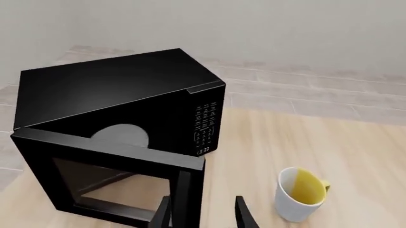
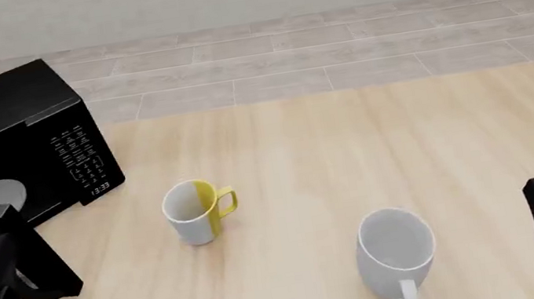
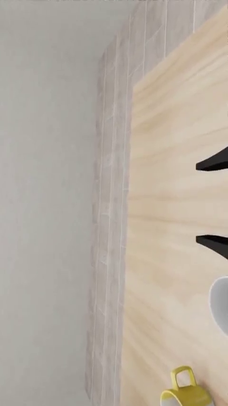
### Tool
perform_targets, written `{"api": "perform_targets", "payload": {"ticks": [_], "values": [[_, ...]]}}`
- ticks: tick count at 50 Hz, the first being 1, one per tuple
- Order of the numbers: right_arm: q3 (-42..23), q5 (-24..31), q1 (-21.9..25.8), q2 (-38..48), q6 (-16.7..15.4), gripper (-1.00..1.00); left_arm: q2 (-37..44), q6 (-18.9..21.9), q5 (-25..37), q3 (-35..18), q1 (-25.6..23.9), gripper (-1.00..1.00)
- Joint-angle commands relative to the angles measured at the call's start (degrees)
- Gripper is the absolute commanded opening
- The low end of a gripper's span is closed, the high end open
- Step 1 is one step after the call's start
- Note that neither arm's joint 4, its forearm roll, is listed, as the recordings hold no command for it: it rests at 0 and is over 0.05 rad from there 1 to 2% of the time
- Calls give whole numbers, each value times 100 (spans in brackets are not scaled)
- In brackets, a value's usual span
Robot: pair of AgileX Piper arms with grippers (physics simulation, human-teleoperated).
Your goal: Close the microwave.
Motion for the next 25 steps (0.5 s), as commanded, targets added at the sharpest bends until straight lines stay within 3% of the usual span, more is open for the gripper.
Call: {"api": "perform_targets", "payload": {"ticks": [1, 25], "values": [[54, -126, -18, 93, 26, 100, 1241, -245, -1020, 227, 95, 100], [72, -312, 42, 297, 6, 100, 2400, -441, -2115, 423, 174, 100]]}}
